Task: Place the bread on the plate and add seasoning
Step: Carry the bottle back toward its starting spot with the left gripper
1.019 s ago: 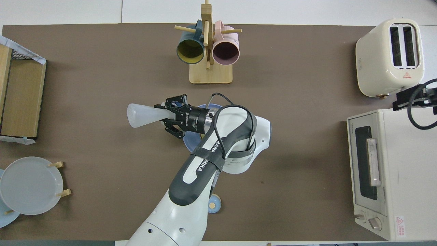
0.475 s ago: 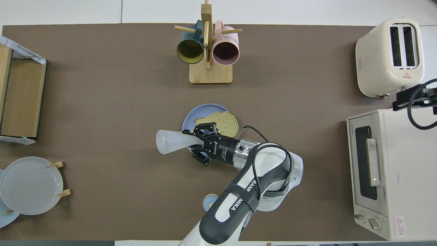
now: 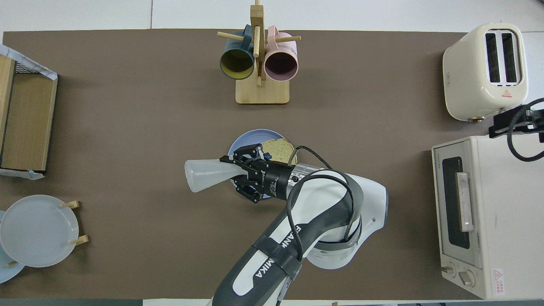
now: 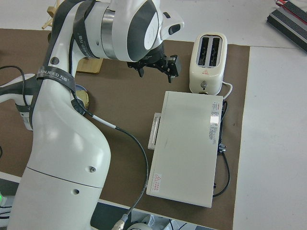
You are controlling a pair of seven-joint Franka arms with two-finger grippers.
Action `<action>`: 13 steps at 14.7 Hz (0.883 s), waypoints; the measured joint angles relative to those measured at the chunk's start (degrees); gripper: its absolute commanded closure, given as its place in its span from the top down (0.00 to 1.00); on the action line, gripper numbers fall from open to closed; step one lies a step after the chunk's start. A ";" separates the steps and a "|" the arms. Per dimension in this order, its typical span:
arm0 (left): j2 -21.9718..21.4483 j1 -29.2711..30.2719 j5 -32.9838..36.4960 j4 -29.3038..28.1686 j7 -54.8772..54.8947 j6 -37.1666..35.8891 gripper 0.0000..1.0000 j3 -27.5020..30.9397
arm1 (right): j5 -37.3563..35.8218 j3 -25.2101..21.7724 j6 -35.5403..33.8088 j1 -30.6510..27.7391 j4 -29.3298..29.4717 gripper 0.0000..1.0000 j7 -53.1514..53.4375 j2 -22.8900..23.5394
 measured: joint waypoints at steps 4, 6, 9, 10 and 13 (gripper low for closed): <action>-2.91 2.32 -1.34 0.04 -1.13 0.59 0.00 0.09 | 0.00 0.00 0.00 0.00 0.00 1.00 0.00 0.00; -4.90 3.75 -2.80 0.23 -1.96 2.19 0.00 0.19 | 0.00 0.00 0.00 0.00 0.00 1.00 0.00 0.00; -10.06 7.43 -5.44 0.48 -2.02 4.20 0.00 0.40 | 0.00 0.00 0.00 0.00 0.00 1.00 0.00 -0.01; -11.72 8.72 -6.38 0.48 -1.97 5.06 0.00 0.44 | 0.00 0.00 0.00 0.00 0.00 1.00 0.00 -0.01; -15.02 12.00 -9.23 0.46 -1.94 7.14 0.00 0.48 | 0.00 0.00 0.00 0.00 0.00 1.00 0.00 -0.02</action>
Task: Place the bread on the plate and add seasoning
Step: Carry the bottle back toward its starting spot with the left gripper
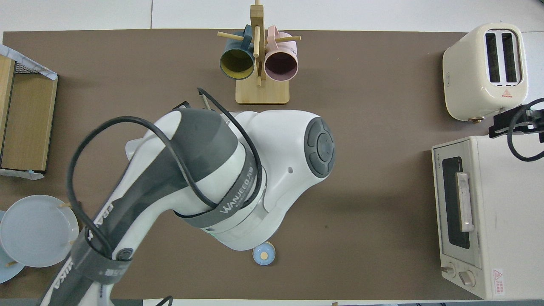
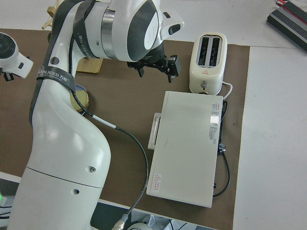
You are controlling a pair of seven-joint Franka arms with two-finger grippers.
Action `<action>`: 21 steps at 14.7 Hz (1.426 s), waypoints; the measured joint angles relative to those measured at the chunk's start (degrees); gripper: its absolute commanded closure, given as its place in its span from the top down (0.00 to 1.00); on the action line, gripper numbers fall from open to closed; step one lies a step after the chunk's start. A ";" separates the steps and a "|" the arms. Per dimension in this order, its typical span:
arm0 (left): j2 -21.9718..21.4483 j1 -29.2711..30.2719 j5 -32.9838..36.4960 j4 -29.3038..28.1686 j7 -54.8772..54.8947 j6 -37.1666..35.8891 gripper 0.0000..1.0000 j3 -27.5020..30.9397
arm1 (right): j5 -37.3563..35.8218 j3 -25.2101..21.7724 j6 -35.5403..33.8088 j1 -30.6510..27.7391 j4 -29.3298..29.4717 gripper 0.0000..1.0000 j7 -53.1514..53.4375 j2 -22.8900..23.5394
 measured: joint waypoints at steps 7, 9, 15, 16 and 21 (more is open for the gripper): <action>-6.53 9.50 -9.57 -0.01 -0.33 5.44 0.00 0.21 | 0.00 0.00 0.00 0.00 0.00 1.00 0.00 -0.01; -8.45 12.80 -12.99 -0.07 -0.33 6.79 0.00 0.28 | 0.00 0.00 0.00 0.00 0.00 1.00 0.00 -0.01; -9.81 22.12 -24.32 -2.38 -0.33 15.66 0.00 0.34 | 0.00 0.00 0.00 0.00 0.00 1.00 0.00 -0.01; -9.94 23.47 -26.13 -3.43 -0.33 17.84 0.00 0.34 | 0.00 0.00 0.00 0.00 0.00 1.00 0.00 -0.01; -12.00 28.36 -33.50 -10.32 -2.17 29.60 0.00 0.37 | 0.00 0.00 0.00 0.00 0.00 1.00 0.00 -0.01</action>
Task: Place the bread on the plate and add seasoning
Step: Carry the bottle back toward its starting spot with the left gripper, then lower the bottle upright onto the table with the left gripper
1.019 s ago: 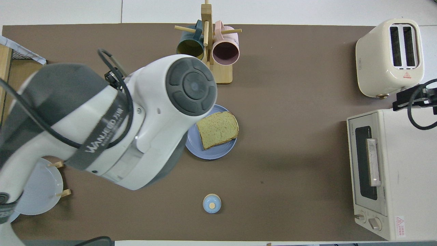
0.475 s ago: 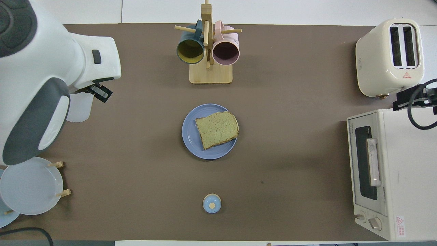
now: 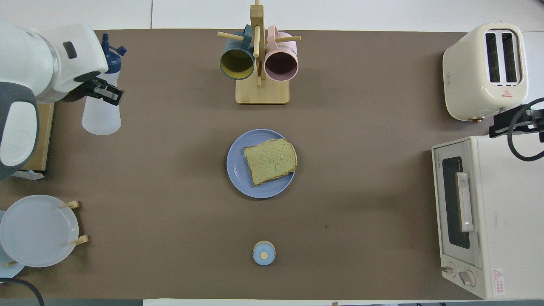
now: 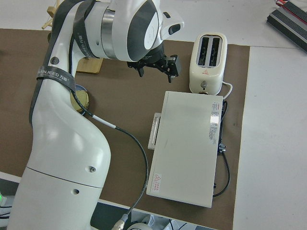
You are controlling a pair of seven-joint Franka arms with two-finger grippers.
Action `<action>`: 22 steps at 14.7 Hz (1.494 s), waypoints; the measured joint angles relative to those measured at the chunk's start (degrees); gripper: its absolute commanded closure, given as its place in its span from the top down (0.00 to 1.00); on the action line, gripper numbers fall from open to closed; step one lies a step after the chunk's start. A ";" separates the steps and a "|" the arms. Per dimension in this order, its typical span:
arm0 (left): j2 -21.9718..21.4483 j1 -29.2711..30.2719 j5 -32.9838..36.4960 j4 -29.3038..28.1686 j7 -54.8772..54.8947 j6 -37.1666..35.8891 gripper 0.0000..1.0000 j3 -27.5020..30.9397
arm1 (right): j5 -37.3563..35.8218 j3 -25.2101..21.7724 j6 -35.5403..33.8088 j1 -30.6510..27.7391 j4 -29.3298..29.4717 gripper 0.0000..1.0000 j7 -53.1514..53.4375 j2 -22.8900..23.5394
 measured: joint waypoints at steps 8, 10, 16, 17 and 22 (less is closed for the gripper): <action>-6.18 2.31 -5.36 -19.22 -6.83 28.29 0.00 -0.04 | 0.00 0.00 0.00 0.00 0.00 1.00 0.00 0.00; -6.72 2.38 -5.61 -21.98 -8.07 32.74 0.00 -0.06 | 0.00 0.00 0.00 0.00 0.00 1.00 0.00 0.00; -5.52 2.35 -9.94 -31.74 -8.89 52.58 0.00 -0.63 | 0.00 0.00 0.00 0.00 0.00 1.00 0.00 0.00; -4.65 2.33 -10.00 -32.69 -9.22 55.35 0.00 -0.70 | 0.00 0.00 0.00 0.00 0.00 1.00 0.00 0.00; 1.93 1.31 -10.04 -35.11 -12.27 70.14 0.00 -1.17 | 0.00 0.00 0.00 0.00 0.00 1.00 0.00 0.00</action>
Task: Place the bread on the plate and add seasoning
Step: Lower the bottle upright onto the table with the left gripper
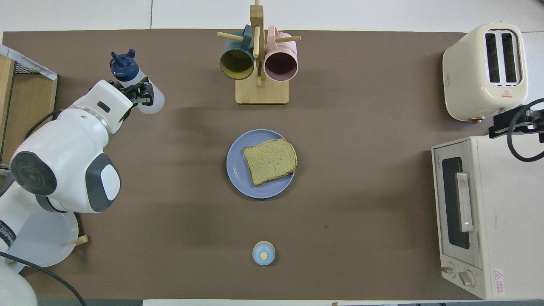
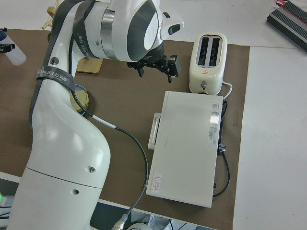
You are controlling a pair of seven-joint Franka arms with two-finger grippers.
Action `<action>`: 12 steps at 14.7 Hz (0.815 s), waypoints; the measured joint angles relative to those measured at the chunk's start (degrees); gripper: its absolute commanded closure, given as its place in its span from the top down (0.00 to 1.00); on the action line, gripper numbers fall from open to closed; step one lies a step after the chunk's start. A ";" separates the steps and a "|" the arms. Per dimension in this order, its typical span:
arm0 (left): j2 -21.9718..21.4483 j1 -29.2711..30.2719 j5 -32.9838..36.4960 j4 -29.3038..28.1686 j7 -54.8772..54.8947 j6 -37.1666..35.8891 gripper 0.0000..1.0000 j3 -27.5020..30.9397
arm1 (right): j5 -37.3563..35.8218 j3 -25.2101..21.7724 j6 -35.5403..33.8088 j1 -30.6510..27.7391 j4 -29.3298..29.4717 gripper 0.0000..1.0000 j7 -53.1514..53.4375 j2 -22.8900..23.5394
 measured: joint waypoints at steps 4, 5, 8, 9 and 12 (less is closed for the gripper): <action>5.87 -0.70 -0.01 -0.92 -2.37 11.11 0.00 -0.12 | 0.00 0.00 0.00 0.00 0.00 1.00 0.00 0.00; 6.95 -0.70 -0.01 -1.00 -2.42 13.37 0.00 -0.12 | 0.00 0.00 0.00 0.00 0.00 1.00 0.00 0.00; 9.82 -0.71 -0.01 -1.79 -2.48 18.84 0.00 -0.12 | 0.00 0.00 0.00 0.00 0.00 1.00 0.00 -0.02; 10.53 -0.80 -0.01 -1.94 -2.48 19.67 0.00 -0.12 | 0.00 0.00 0.00 0.00 0.00 1.00 0.00 -0.03; 11.35 -1.05 -0.01 -1.97 -2.48 20.32 0.00 -0.12 | 0.00 0.01 0.00 0.01 0.00 1.00 0.00 -0.03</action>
